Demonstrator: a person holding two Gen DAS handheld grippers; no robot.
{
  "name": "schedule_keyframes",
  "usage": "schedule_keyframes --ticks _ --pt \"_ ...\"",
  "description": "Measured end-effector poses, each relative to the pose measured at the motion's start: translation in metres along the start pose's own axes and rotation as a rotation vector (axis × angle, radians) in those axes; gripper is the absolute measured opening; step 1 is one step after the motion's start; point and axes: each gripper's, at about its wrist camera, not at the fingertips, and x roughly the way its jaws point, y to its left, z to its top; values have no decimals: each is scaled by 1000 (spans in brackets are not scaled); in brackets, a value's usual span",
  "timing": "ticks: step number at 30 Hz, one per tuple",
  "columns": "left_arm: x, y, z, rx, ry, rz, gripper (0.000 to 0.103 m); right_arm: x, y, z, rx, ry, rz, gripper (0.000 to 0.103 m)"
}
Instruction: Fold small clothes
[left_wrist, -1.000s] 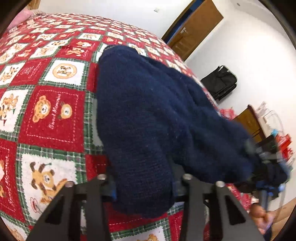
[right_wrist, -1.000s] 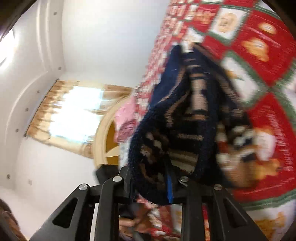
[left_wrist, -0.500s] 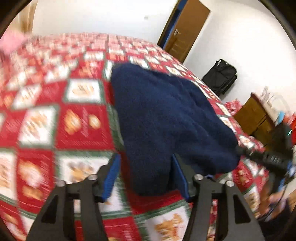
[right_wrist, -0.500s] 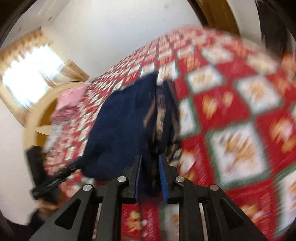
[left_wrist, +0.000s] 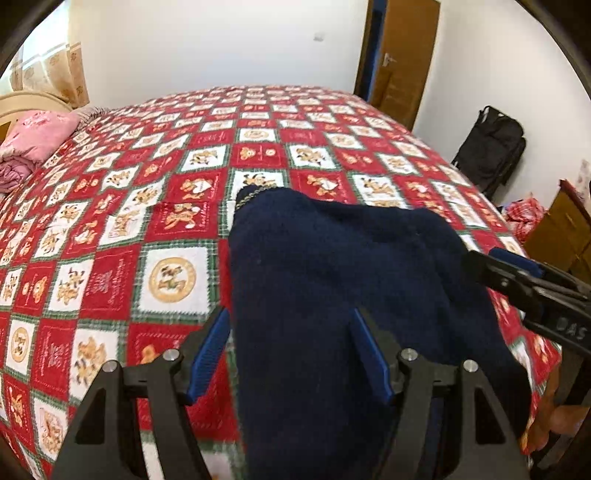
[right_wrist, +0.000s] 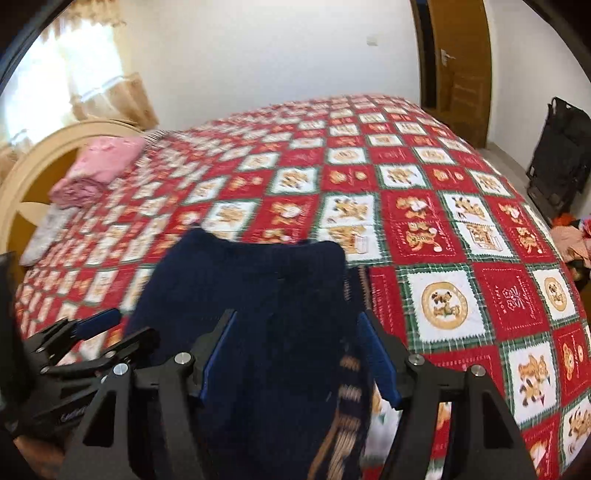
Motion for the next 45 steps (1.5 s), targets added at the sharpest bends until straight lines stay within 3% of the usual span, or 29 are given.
schedule_keyframes --ticks 2,5,9,11,14,19,24,29,32,35,39,42,45 --pt "12 -2 3 2 14 16 70 17 -3 0 -15 39 -44 53" --pt "25 -4 4 2 33 43 76 45 -14 -5 26 106 -50 53" --pt "36 -1 0 -2 35 79 91 60 -37 -3 153 120 16 68" --pt "39 1 1 -15 37 92 95 67 -40 -1 168 127 -2 83" --pt "41 -2 2 -11 36 103 95 71 -47 -1 219 135 43 85" --pt "39 -8 1 32 13 147 98 50 -49 -12 243 73 81 85" --pt "32 6 -7 -37 46 103 103 -7 -60 -45 327 -52 136 85" --pt "19 6 -13 -50 56 85 103 -51 -66 -70 326 -96 102 85" --pt "3 9 -11 -52 59 9 103 -64 -75 -73 332 -118 75 85" --pt "-4 12 -2 -117 47 -93 103 -54 -76 -70 367 -92 121 85" --pt "16 4 8 -124 111 -111 103 -24 -64 -73 369 -27 152 85" --pt "38 -5 -4 -85 186 -79 103 1 -56 -82 384 31 239 85" --pt "36 -2 -15 -95 141 -88 103 1 -49 -87 338 0 233 85"
